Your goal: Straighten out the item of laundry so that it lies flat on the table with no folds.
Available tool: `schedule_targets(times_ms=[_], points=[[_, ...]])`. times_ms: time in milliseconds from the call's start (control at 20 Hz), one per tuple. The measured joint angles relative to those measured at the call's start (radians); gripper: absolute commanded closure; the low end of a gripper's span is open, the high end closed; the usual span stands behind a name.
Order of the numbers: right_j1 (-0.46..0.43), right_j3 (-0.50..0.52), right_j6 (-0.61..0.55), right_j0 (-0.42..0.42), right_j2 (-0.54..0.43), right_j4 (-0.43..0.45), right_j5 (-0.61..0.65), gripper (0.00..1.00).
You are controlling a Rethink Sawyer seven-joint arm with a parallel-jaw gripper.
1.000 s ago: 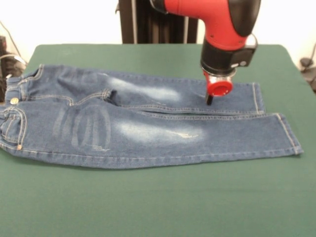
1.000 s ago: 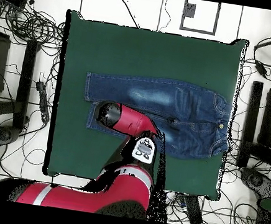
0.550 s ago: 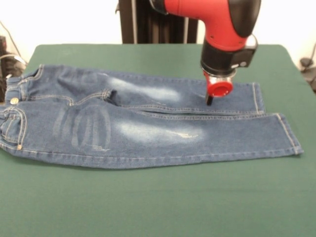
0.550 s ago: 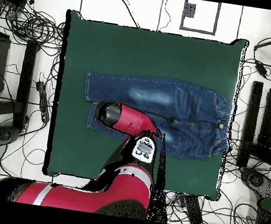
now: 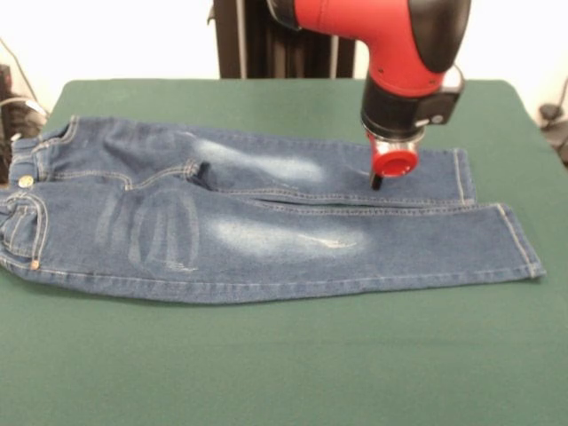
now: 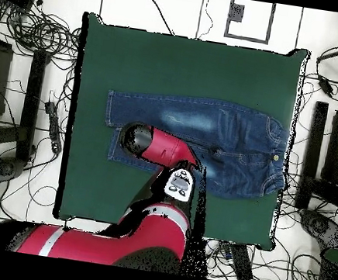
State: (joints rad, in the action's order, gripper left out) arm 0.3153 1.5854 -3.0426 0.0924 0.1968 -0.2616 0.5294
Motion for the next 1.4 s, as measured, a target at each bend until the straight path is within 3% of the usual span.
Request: schedule_targets(times_ms=[700, 1400], points=[[-0.016, 0.004, 0.000, 0.026, 0.034, -0.109, 0.012, 1.00], [-0.010, 0.069, 0.000, 0.066, 0.058, -0.251, -0.076, 1.00]])
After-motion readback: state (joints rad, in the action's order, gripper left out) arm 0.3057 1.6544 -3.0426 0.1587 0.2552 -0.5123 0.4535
